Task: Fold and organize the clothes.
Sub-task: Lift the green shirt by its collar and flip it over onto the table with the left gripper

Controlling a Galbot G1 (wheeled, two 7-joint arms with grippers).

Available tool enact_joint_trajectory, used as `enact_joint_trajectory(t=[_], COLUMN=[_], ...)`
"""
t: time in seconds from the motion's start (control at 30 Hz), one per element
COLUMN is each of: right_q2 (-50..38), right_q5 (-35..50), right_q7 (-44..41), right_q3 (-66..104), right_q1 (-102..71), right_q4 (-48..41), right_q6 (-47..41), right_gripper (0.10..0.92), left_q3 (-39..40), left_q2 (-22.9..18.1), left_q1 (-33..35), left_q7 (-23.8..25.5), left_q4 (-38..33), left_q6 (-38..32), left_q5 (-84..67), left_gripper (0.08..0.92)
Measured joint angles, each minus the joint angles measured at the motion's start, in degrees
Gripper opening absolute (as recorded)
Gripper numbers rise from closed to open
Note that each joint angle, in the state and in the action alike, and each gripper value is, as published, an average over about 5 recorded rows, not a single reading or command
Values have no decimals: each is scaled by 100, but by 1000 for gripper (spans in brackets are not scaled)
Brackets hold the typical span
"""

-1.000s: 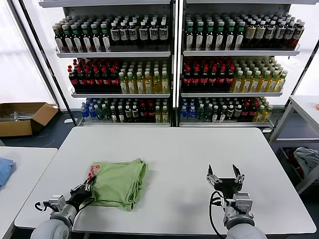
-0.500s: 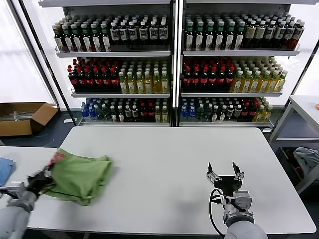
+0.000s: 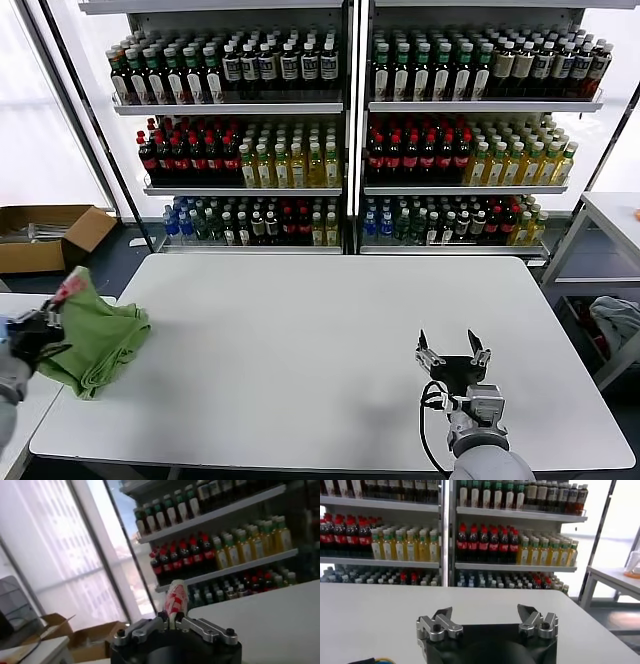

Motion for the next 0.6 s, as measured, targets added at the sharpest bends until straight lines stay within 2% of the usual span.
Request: enact_joint_trajectory(t=[0.3, 0.43, 0.6], right_q2=[154, 248, 334], right_q5=[-176, -293, -388], right_q7=[-20, -36, -48], right_q3=[74, 52, 10], right_q1=[-248, -354, -388], right_q4=[-5, 8, 22], right_q6=[85, 95, 71], right_gripper=[823, 823, 823], left_q3=[1983, 2869, 3557], left_q2=[-1169, -1718, -2206], left_q1=[121, 12, -239], left_q7=[-520, -654, -797], left_q4=[-1291, -1382, -1152], left_q6=[314, 363, 417], left_q5=[731, 1179, 1524], left_gripper=[120, 120, 120])
